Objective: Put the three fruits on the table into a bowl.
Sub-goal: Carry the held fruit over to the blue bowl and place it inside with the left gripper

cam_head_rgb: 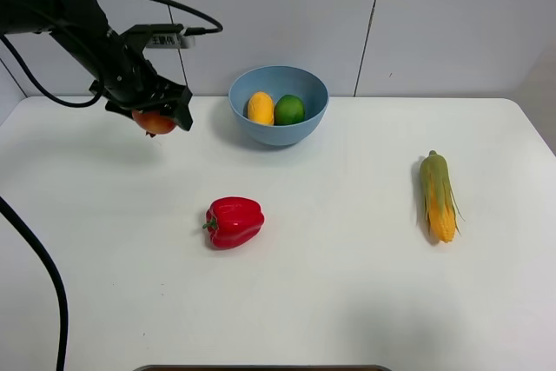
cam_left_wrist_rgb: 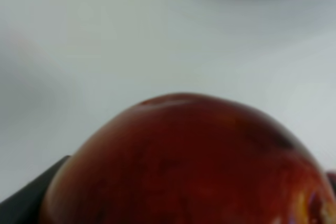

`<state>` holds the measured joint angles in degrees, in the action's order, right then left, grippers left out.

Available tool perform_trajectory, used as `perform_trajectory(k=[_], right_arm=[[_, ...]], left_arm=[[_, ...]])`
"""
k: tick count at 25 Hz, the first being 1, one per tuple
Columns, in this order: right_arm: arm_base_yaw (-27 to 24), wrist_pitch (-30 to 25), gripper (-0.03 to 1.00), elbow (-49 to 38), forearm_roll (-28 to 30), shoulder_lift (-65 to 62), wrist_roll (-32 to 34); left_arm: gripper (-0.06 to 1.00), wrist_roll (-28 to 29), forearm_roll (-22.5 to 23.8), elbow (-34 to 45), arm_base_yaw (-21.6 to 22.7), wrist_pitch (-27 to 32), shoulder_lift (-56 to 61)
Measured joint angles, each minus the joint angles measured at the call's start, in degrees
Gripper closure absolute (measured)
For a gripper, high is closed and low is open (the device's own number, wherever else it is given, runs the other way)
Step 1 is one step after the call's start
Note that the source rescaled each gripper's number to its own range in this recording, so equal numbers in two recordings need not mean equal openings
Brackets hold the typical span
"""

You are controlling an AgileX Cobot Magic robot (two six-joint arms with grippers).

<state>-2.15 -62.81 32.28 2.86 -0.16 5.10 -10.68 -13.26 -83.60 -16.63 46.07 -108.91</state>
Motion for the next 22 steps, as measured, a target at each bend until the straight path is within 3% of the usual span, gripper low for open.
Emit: perform_trajectory(k=[14,22], right_arm=[[0.00,0.00,0.46,0.00,0.00,0.00,0.00],[0.00,0.00,0.46,0.00,0.00,0.00,0.00]], left_arm=[[0.94,0.97,0.00,-17.71,-8.89,-3.93,-5.76],[0.94,0.97,-0.35,-19.69,-11.65,-13.53,-11.32]])
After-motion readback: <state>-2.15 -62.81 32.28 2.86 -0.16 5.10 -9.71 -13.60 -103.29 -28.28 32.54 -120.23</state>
